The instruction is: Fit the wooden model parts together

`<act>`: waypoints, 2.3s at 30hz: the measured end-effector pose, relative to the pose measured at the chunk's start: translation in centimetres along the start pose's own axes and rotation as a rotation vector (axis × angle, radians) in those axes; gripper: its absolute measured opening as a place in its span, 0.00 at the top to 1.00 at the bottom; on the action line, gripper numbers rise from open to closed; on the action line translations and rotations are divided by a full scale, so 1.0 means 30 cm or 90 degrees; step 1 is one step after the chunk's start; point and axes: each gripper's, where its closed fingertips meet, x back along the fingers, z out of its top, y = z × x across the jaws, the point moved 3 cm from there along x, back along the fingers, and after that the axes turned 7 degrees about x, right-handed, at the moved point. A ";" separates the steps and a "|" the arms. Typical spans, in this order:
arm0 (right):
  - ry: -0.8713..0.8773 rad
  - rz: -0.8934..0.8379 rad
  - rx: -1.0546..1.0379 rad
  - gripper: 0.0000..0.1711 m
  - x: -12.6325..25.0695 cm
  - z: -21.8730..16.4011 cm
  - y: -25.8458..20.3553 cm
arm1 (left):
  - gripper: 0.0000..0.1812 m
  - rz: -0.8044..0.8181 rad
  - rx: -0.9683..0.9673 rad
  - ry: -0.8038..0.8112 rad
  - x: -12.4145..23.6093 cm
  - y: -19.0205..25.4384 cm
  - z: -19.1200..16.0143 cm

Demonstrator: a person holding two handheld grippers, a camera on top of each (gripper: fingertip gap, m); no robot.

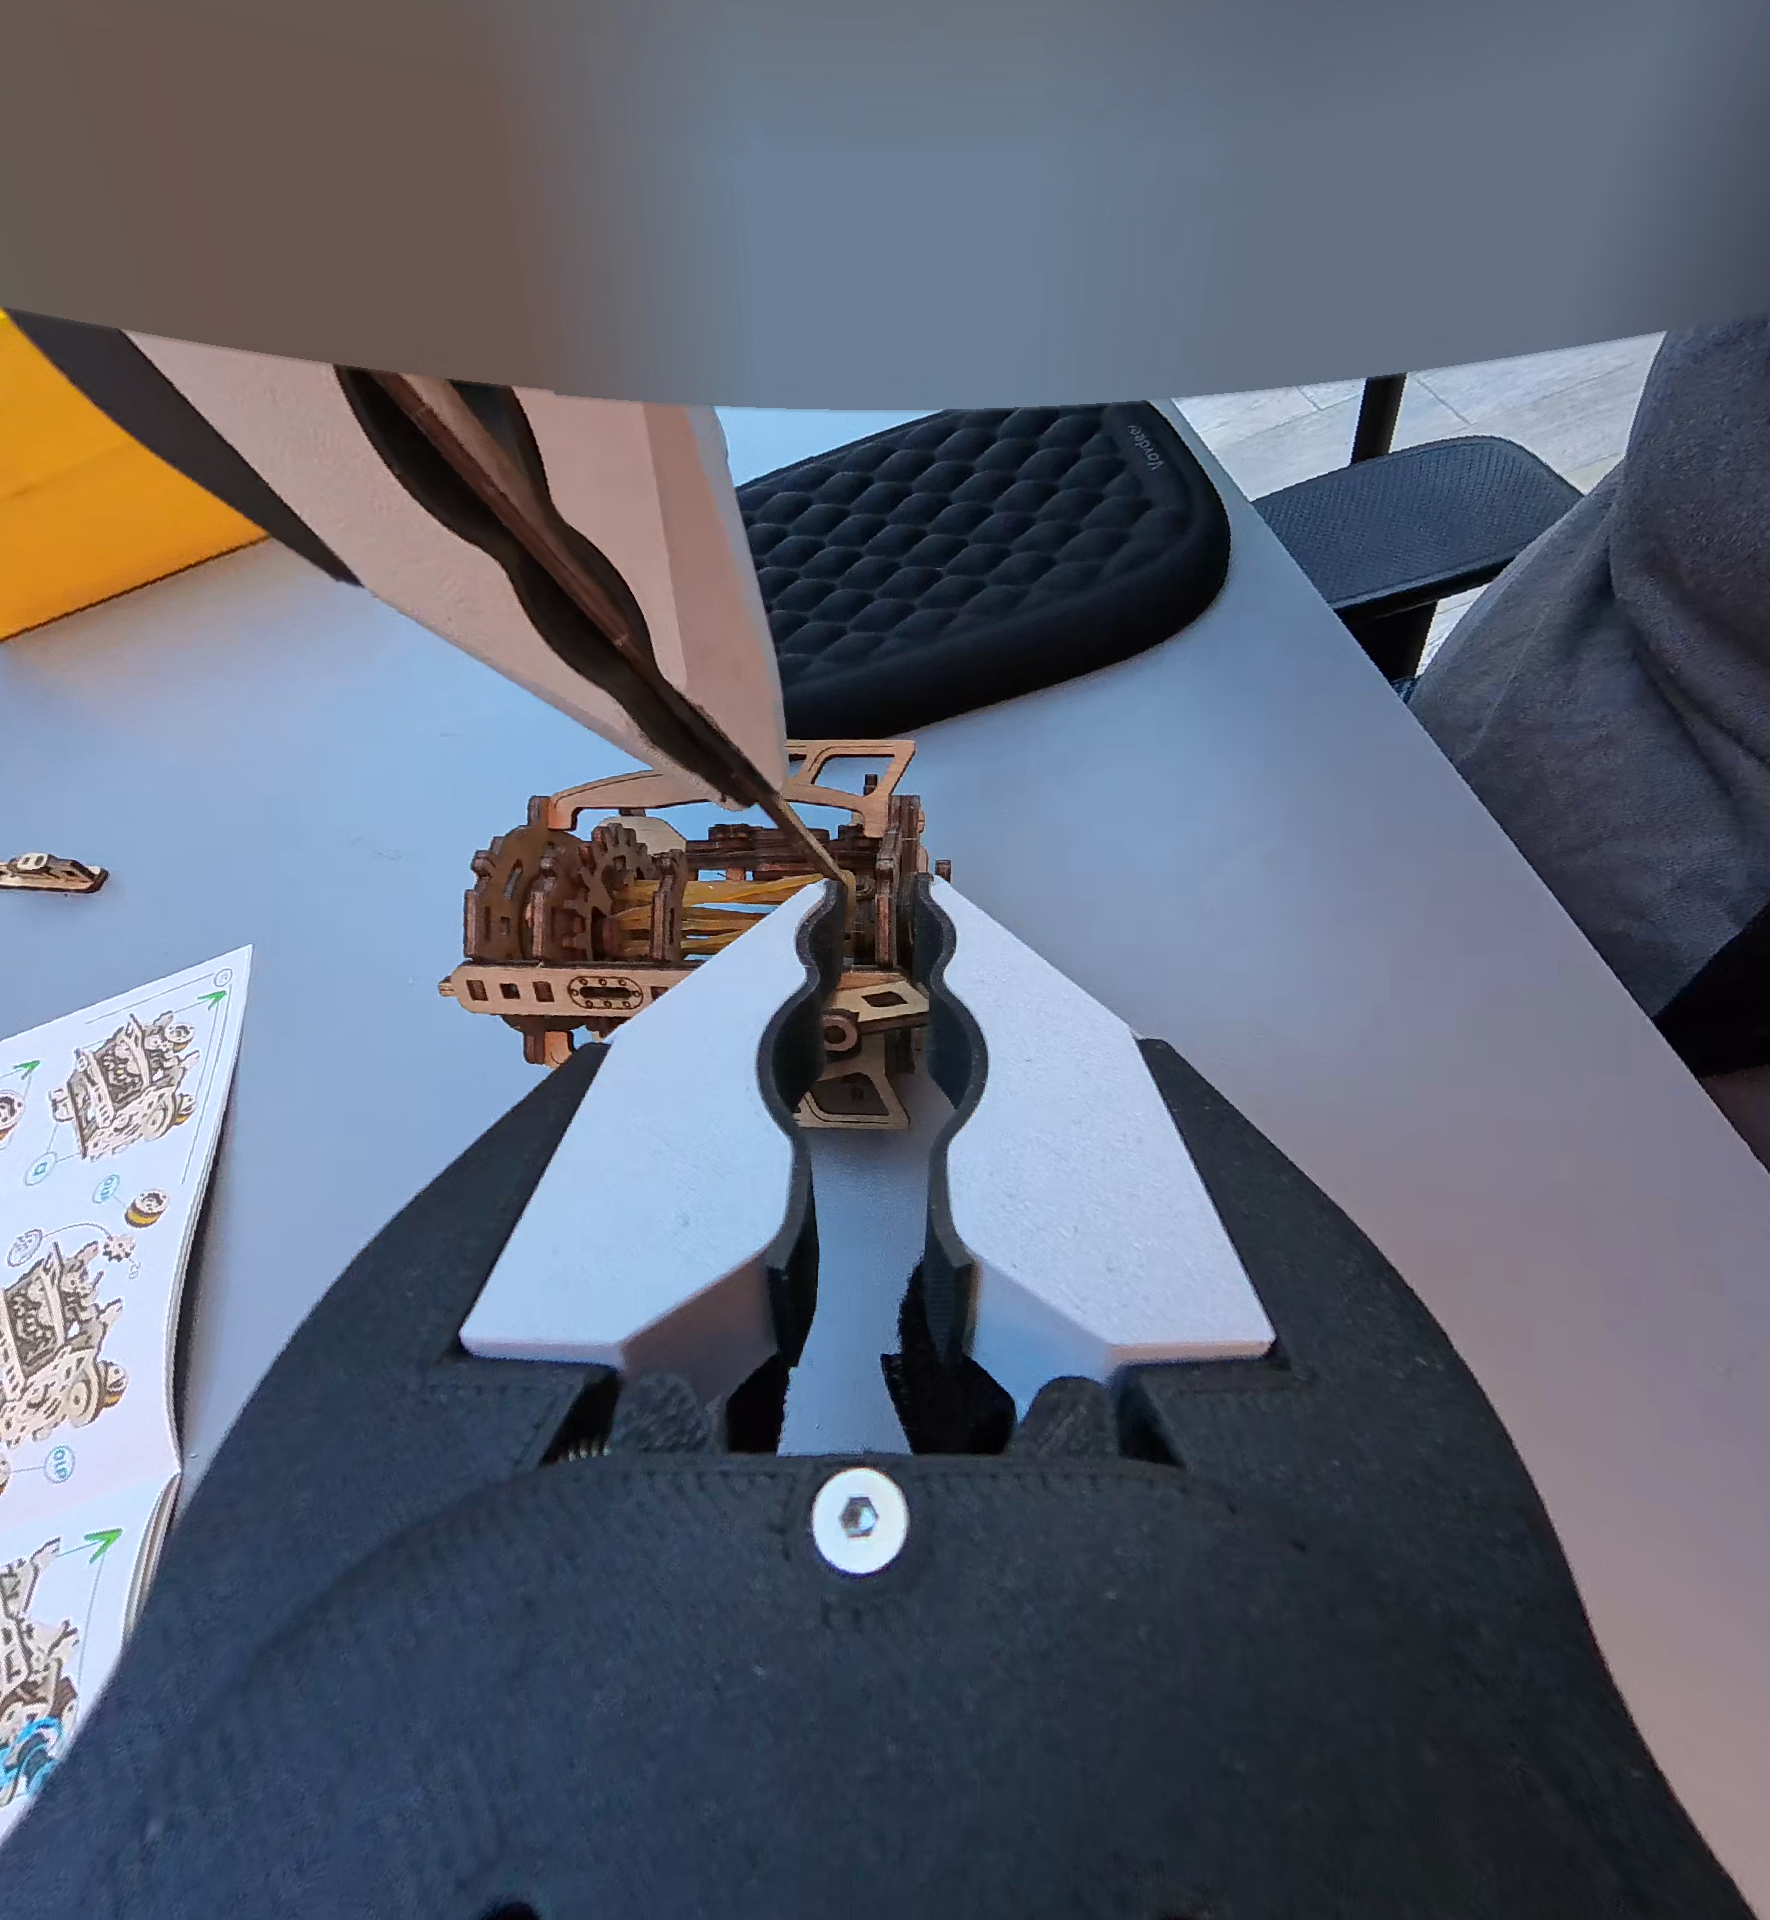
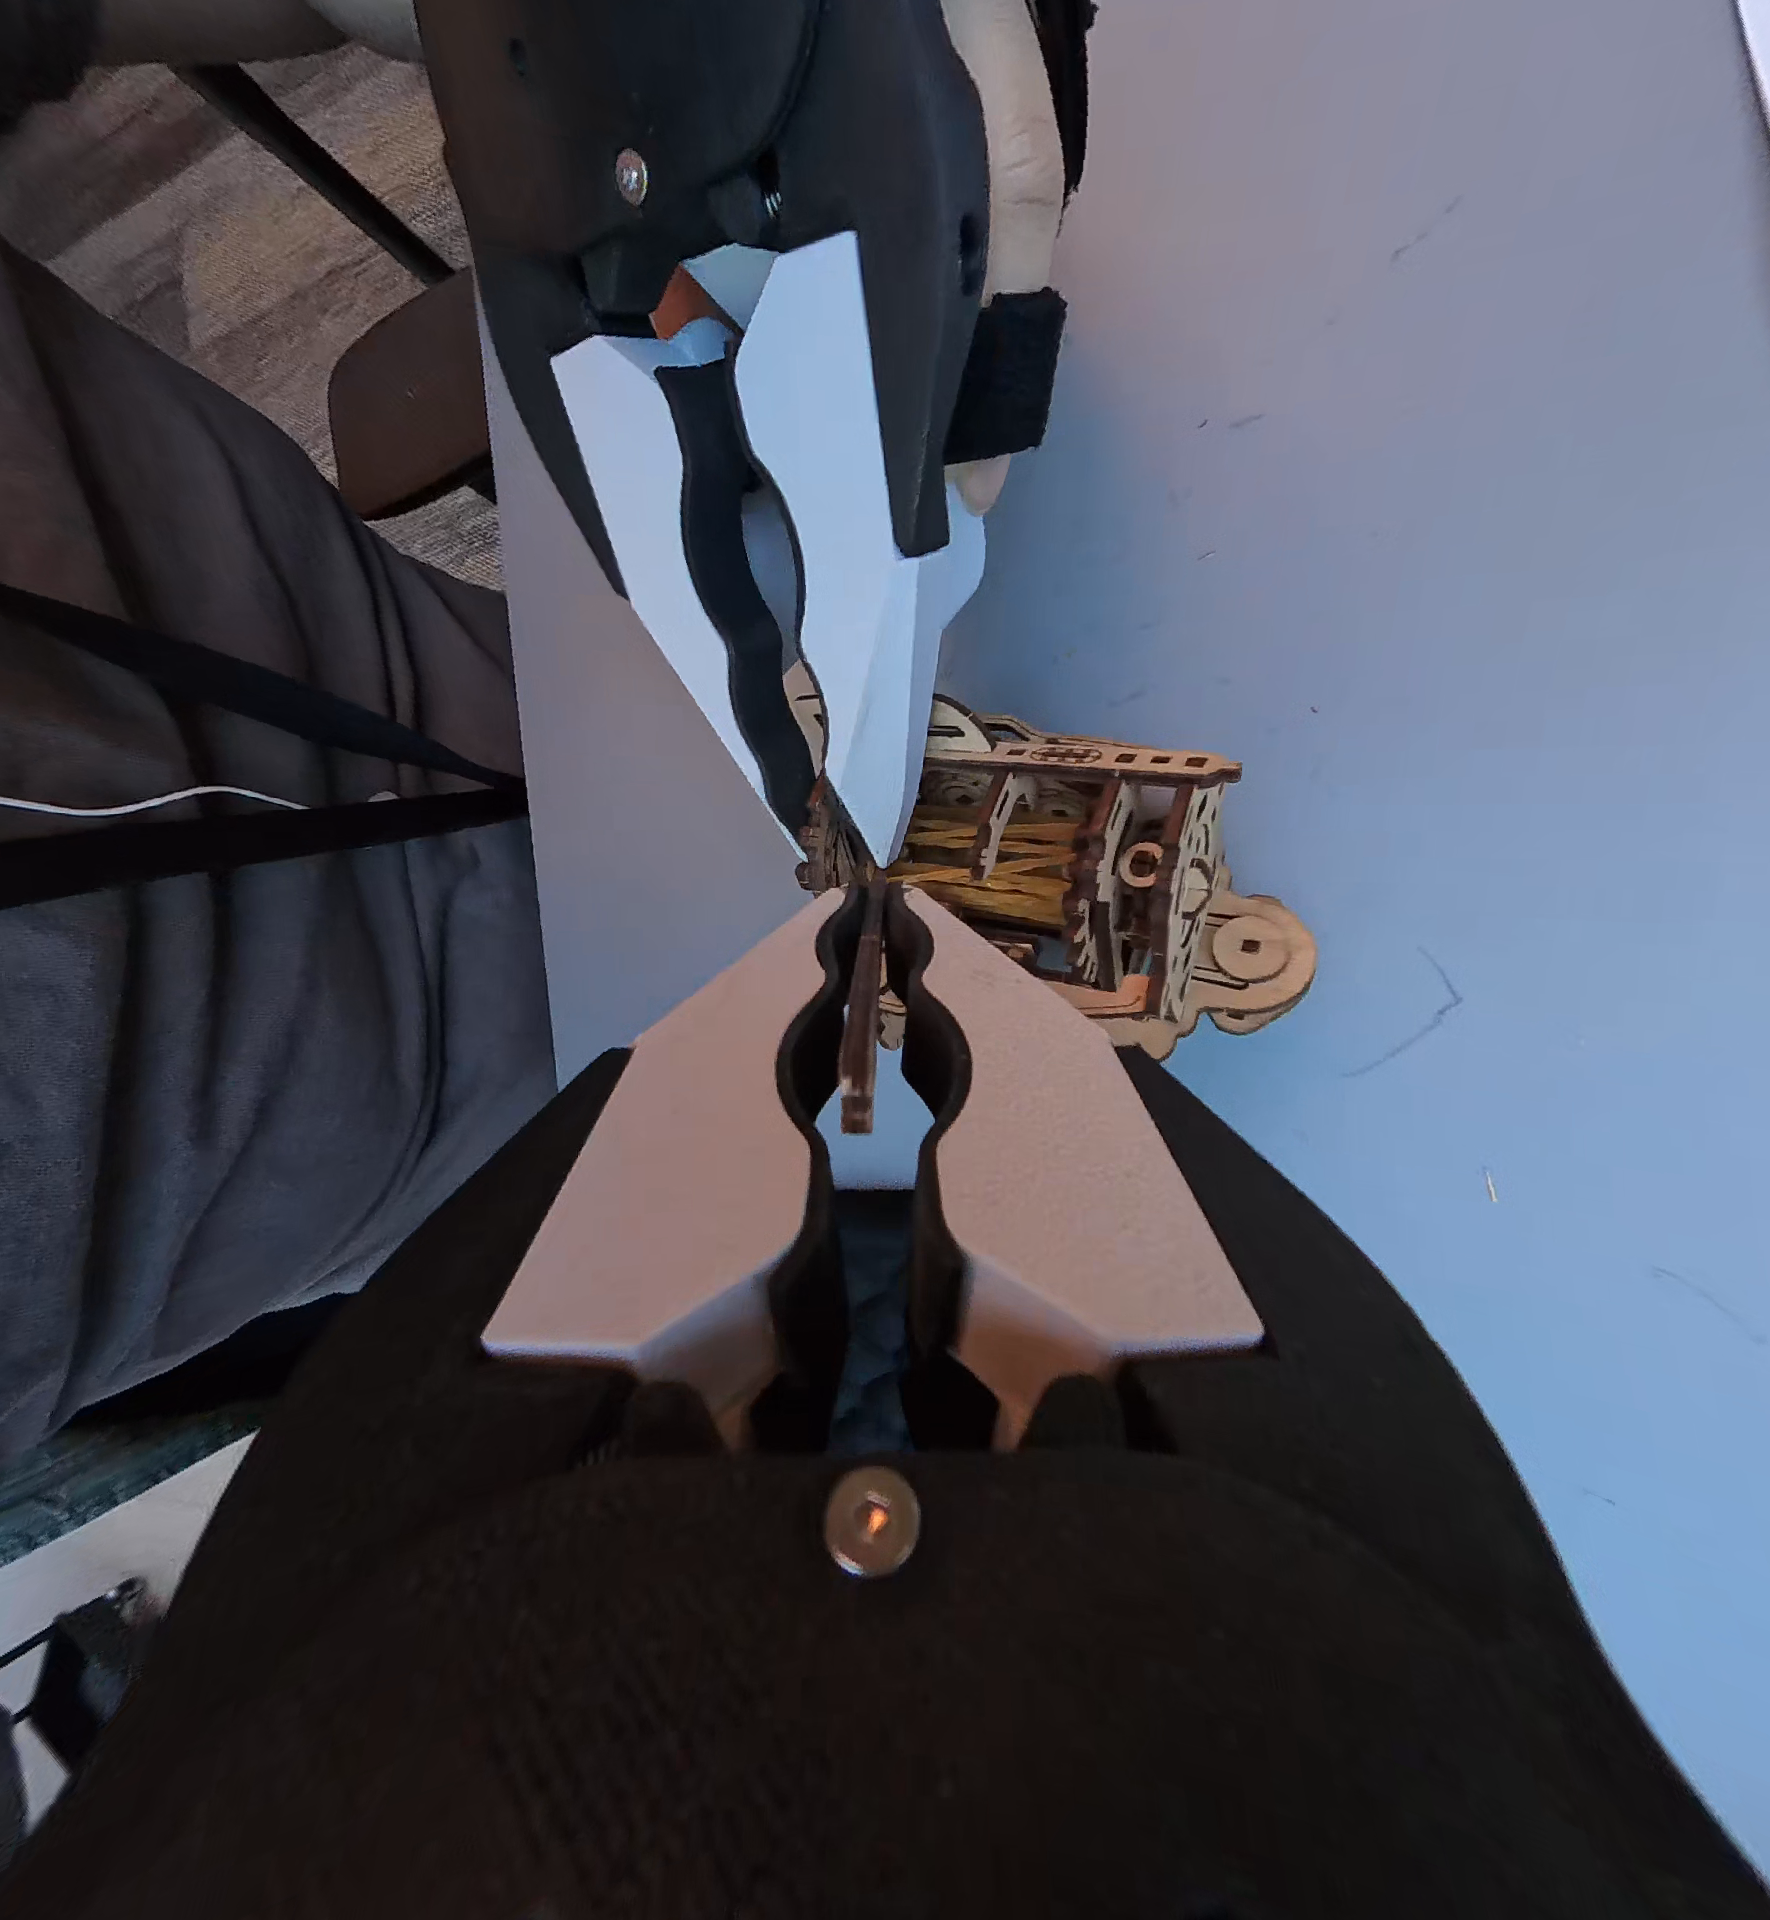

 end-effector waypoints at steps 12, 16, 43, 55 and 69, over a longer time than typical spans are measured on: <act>0.032 -0.023 -0.020 0.99 0.005 -0.005 -0.004 | 0.93 0.012 -0.002 0.015 0.000 -0.003 0.001; 0.041 -0.022 -0.028 0.99 0.003 -0.008 -0.001 | 0.89 0.032 -0.031 0.022 0.002 -0.005 0.001; 0.044 -0.046 0.011 0.99 -0.005 0.001 -0.044 | 0.91 0.051 -0.063 0.006 -0.016 0.010 0.012; 0.061 -0.039 0.008 0.99 0.004 -0.004 -0.045 | 0.87 0.084 -0.077 0.001 -0.016 0.003 0.016; 0.099 -0.005 -0.025 0.99 0.020 -0.026 -0.028 | 0.86 0.103 -0.082 0.003 -0.017 -0.002 0.017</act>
